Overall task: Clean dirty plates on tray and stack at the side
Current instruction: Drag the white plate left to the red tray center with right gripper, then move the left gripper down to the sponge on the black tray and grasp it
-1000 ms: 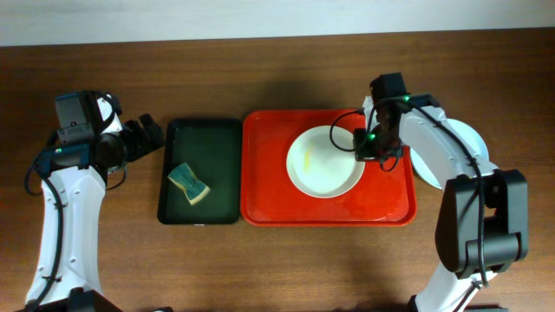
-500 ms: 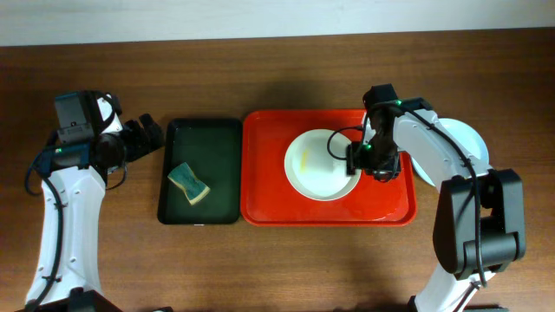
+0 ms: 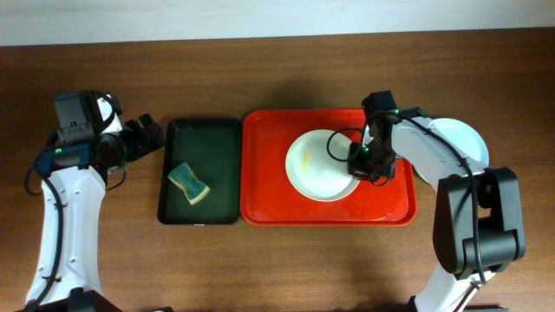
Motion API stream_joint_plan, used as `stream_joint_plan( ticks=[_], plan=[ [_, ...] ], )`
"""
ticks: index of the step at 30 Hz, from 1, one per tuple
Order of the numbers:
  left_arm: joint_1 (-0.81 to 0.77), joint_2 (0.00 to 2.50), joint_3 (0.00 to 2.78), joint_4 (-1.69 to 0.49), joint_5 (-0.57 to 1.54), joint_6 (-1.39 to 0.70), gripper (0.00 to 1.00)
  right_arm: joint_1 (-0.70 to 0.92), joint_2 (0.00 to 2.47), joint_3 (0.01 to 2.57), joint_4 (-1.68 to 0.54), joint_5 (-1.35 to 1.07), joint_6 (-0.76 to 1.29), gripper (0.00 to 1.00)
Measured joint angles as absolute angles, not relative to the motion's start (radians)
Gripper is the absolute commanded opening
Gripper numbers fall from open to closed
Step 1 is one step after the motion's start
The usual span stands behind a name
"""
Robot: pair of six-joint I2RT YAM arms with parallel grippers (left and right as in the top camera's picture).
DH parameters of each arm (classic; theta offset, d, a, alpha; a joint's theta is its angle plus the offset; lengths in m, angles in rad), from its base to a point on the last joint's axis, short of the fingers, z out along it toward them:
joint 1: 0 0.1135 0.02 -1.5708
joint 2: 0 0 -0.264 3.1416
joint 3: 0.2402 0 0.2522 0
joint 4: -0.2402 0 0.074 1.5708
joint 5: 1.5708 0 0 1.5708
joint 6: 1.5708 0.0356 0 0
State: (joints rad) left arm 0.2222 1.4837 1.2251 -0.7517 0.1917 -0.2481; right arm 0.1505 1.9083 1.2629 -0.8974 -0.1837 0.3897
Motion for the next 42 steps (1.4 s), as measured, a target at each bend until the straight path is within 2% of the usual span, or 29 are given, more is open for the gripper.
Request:
stream_joint_plan(
  ticks=[3, 8, 12, 18, 25, 26, 29, 31, 35, 39, 42],
  plan=[
    [0.222, 1.484, 1.225, -0.752, 0.191, -0.248, 0.99, 0.150, 1.908, 1.258, -0.885, -0.160, 0.408, 0.18],
    [0.222, 1.484, 1.225, -0.752, 0.191, -0.248, 0.99, 0.149, 1.908, 1.260, -0.886, -0.148, 0.419, 0.17],
    [0.222, 1.484, 1.225, -0.751, 0.191, -0.248, 0.99, 0.123, 1.911, 1.350, -1.056, -0.154, 0.413, 0.21],
    [0.222, 1.484, 1.225, -0.751, 0.191, -0.248, 0.99, 0.105, 1.911, 1.391, -1.088, -0.109, 0.405, 0.21],
    [0.222, 1.484, 1.225, -0.752, 0.192, -0.248, 0.99, 0.105, 1.911, 1.247, -0.911, -0.121, 0.404, 0.20],
    [0.222, 1.484, 1.225, -0.751, 0.191, -0.248, 0.99, 0.105, 1.911, 1.222, -0.852, -0.149, 0.403, 0.19],
    [0.222, 1.484, 1.225, -0.752, 0.191, -0.248, 0.99, 0.107, 1.912, 1.192, -0.814, -0.195, 0.405, 0.06],
    [0.222, 1.484, 1.225, -0.751, 0.191, -0.248, 0.99, 0.109, 1.911, 1.191, -0.811, -0.212, 0.401, 0.05],
    [0.222, 1.484, 1.225, -0.752, 0.191, -0.248, 0.99, 0.138, 1.910, 1.190, -0.775, -0.243, 0.404, 0.10],
    [0.222, 1.484, 1.225, -0.752, 0.191, -0.248, 0.99, 0.197, 1.910, 1.185, -0.763, -0.245, 0.418, 0.20],
    [0.222, 1.484, 1.225, -0.751, 0.191, -0.248, 0.99, 0.220, 1.910, 1.185, -0.774, -0.237, 0.445, 0.21]
  ],
)
